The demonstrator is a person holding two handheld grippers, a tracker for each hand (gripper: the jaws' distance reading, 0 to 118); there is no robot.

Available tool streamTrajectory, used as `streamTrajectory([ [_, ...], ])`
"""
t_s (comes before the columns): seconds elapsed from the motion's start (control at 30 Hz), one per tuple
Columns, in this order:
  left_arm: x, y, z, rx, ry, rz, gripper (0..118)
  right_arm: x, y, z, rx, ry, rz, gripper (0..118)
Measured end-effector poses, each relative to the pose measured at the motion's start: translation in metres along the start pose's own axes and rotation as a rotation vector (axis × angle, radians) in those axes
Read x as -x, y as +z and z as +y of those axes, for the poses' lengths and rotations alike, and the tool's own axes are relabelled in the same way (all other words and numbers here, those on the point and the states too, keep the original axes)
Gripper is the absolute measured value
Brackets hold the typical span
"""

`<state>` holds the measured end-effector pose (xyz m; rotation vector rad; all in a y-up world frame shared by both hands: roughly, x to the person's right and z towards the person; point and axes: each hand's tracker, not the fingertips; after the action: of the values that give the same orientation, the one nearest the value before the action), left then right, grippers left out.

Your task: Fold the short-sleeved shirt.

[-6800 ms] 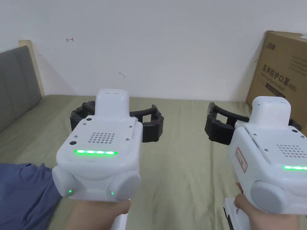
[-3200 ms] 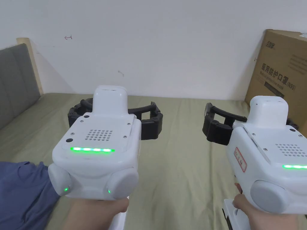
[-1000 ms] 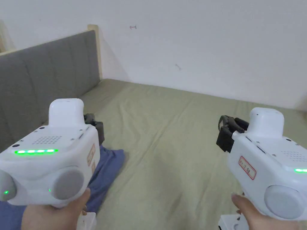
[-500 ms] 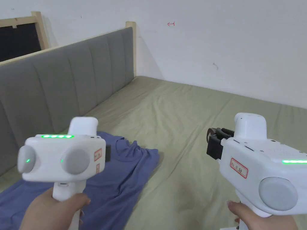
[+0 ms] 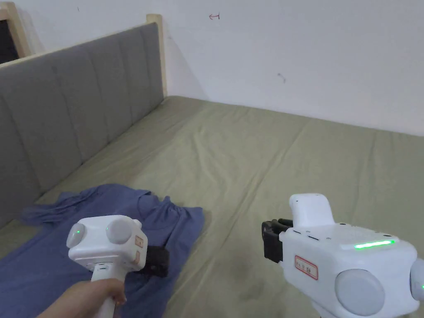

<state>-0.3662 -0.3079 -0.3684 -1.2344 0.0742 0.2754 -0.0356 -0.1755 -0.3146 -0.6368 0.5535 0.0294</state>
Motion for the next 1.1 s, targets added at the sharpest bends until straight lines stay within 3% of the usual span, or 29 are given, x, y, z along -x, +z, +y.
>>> streamTrajectory([
  [0.07, -0.009, -0.028, -0.005, 0.075, -0.05, 0.068, 118, -0.005, 0.0, -0.005, 0.019, -0.017, -0.005, 1],
  [0.13, -0.011, -0.044, -0.013, -0.027, -0.145, 0.136, 118, -0.01, -0.002, -0.01, 0.036, -0.034, -0.007, 1],
  [0.2, -0.008, -0.043, -0.023, -0.137, -0.141, 0.13, 118, -0.017, -0.007, -0.016, 0.045, -0.051, -0.007, 1],
  [0.37, 0.0, -0.028, -0.039, -0.207, -0.141, 0.091, 116, -0.021, 0.005, -0.019, 0.023, -0.077, -0.013, 1],
  [0.4, 0.004, -0.021, -0.042, -0.229, -0.145, 0.077, 108, -0.021, 0.007, -0.018, 0.02, -0.078, -0.013, 1],
  [0.43, 0.008, -0.011, -0.044, -0.272, -0.15, 0.082, 86, -0.023, 0.007, -0.017, 0.02, -0.078, -0.014, 1],
  [0.47, 0.011, 0.003, -0.048, -0.304, -0.147, 0.088, 57, -0.023, 0.01, -0.016, 0.017, -0.078, -0.015, 1],
  [0.5, 0.014, 0.013, -0.05, -0.298, -0.145, 0.107, 18, -0.024, 0.013, -0.016, 0.012, -0.079, -0.016, 1],
  [0.53, 0.022, 0.021, -0.052, -0.293, -0.142, 0.174, 5, -0.024, 0.018, -0.015, 0.005, -0.08, -0.016, 1],
  [0.6, 0.04, 0.048, -0.055, -0.339, -0.092, 0.067, 5, -0.023, 0.029, -0.014, -0.01, -0.082, -0.014, 1],
  [0.73, 0.037, 0.128, -0.054, -0.473, -0.163, 0.137, 5, -0.028, 0.052, -0.012, -0.055, -0.092, -0.029, 1],
  [0.87, -0.007, 0.21, -0.051, -0.585, -0.235, 0.107, 5, -0.04, 0.083, -0.012, -0.114, -0.139, -0.043, 1],
  [1.1, -0.121, 0.299, -0.042, -0.801, -0.404, -0.161, 5, -0.069, 0.153, -0.015, -0.21, -0.183, -0.119, 1],
])
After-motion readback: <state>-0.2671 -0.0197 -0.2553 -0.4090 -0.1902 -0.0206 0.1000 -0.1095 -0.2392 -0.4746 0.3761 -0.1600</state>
